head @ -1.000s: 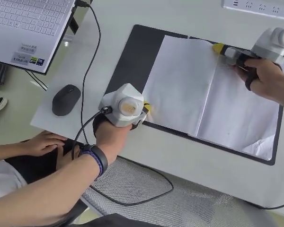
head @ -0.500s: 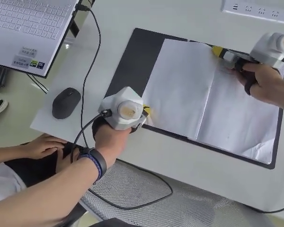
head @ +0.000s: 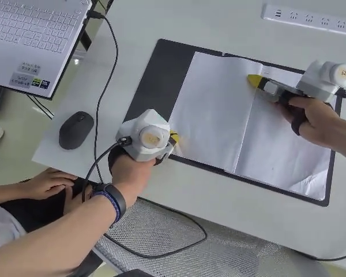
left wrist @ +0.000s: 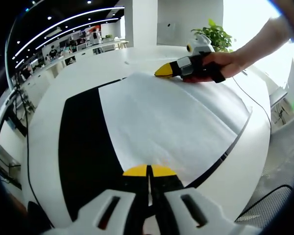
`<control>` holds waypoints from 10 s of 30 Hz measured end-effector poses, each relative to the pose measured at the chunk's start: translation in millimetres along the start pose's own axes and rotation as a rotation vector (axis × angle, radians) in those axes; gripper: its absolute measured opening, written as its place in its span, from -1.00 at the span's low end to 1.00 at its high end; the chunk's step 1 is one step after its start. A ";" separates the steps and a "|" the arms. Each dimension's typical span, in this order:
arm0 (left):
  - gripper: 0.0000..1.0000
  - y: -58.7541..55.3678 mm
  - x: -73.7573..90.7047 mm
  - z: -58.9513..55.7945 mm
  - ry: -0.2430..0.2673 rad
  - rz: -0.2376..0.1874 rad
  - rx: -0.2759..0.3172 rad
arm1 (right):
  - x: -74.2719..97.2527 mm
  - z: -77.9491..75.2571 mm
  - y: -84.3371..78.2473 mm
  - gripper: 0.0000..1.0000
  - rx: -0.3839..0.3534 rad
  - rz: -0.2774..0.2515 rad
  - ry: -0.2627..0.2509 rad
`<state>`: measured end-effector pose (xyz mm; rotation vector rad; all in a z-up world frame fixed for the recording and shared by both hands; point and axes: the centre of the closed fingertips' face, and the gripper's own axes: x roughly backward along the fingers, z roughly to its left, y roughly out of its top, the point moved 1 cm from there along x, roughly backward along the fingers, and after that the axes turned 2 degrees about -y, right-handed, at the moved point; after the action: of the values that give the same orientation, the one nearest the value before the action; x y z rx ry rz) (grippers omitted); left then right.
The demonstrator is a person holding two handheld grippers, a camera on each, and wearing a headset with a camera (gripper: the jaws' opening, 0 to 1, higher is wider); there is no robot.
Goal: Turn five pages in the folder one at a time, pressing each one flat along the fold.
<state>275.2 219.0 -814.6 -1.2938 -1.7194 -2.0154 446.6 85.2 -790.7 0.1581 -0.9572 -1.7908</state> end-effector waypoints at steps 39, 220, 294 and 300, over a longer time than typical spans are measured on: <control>-1.00 7.3 14.2 -9.0 -0.002 0.002 -0.018 | 41.1 75.4 -81.6 -1.00 0.131 0.127 0.122; 0.16 124.7 50.1 -142.4 -0.295 -0.165 -0.223 | 311.0 80.4 -85.4 0.18 0.273 -0.138 -0.393; -0.07 90.5 -92.6 -268.0 -0.372 -0.031 -0.363 | 276.1 28.1 -86.7 0.11 0.137 -0.089 -0.305; -0.07 90.8 -93.5 -268.3 -0.372 -0.028 -0.363 | 258.8 23.5 -87.5 0.07 0.109 -0.072 -0.268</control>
<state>259.9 -78.6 -801.7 -1.8702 -1.5559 -2.2951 256.3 -108.0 -750.3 0.0211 -1.2541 -1.8577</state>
